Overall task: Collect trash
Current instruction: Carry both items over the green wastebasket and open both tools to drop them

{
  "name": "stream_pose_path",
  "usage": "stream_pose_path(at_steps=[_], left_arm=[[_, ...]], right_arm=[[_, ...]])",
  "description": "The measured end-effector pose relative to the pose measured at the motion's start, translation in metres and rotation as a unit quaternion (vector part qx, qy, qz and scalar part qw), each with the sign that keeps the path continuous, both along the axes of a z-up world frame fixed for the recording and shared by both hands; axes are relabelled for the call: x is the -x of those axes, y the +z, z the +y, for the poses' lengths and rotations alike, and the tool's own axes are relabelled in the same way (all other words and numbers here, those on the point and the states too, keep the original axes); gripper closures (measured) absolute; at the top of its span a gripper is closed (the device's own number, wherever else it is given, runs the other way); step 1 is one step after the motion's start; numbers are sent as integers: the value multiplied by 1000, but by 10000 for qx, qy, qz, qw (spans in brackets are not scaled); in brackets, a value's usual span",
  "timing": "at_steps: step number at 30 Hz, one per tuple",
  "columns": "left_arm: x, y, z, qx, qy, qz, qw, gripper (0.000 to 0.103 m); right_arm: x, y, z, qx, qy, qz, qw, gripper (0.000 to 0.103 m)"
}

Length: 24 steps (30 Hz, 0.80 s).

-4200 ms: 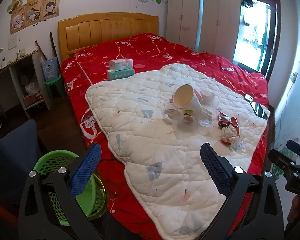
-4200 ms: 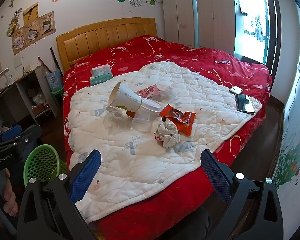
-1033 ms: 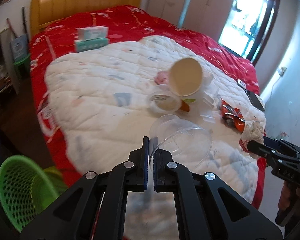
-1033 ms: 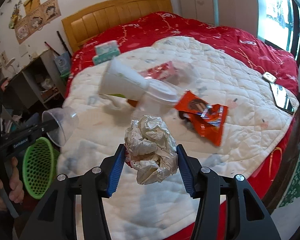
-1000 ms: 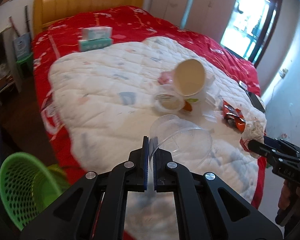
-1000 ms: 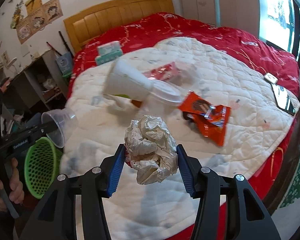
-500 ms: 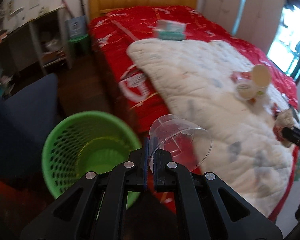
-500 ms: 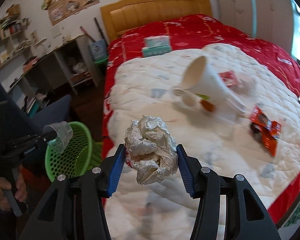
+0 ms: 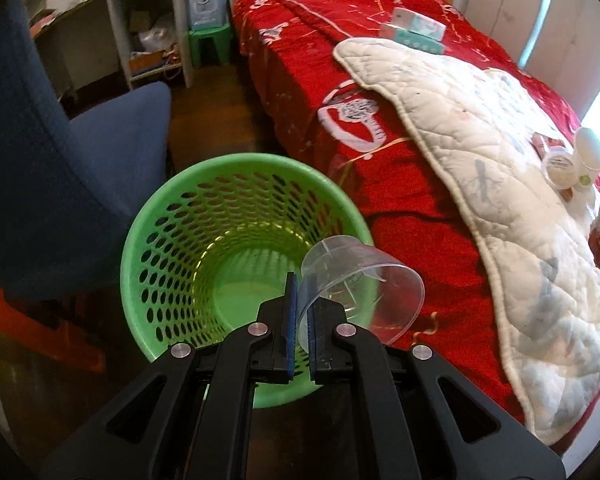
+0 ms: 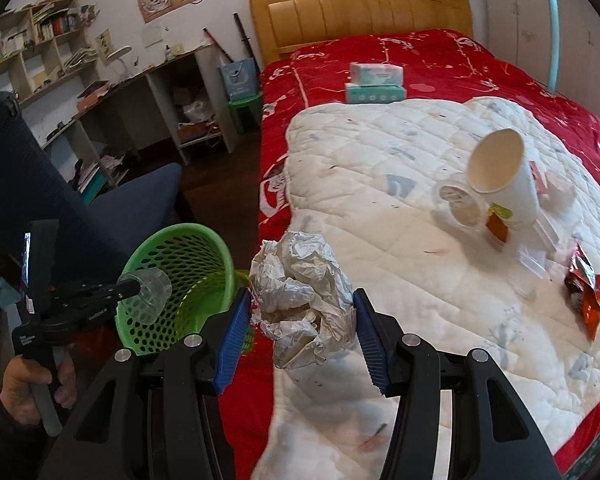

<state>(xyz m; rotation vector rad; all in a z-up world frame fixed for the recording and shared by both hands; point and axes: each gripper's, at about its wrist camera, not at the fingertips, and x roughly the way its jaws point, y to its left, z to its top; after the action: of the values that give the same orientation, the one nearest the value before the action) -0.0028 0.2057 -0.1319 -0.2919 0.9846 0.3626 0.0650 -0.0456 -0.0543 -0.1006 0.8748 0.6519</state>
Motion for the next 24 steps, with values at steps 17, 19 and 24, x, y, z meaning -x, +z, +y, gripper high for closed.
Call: stream_pose_path(at_steps=[17, 19, 24], left_arm=[[22, 10, 32, 221, 372, -180, 9989, 71], [26, 14, 37, 189, 425, -233, 9986, 67], [36, 29, 51, 136, 585, -403, 9974, 59]], right_arm=[[8, -8, 40, 66, 509, 57, 9987, 53], [9, -10, 47, 72, 592, 72, 9982, 53], [12, -15, 66, 89, 807, 125, 9966, 53]])
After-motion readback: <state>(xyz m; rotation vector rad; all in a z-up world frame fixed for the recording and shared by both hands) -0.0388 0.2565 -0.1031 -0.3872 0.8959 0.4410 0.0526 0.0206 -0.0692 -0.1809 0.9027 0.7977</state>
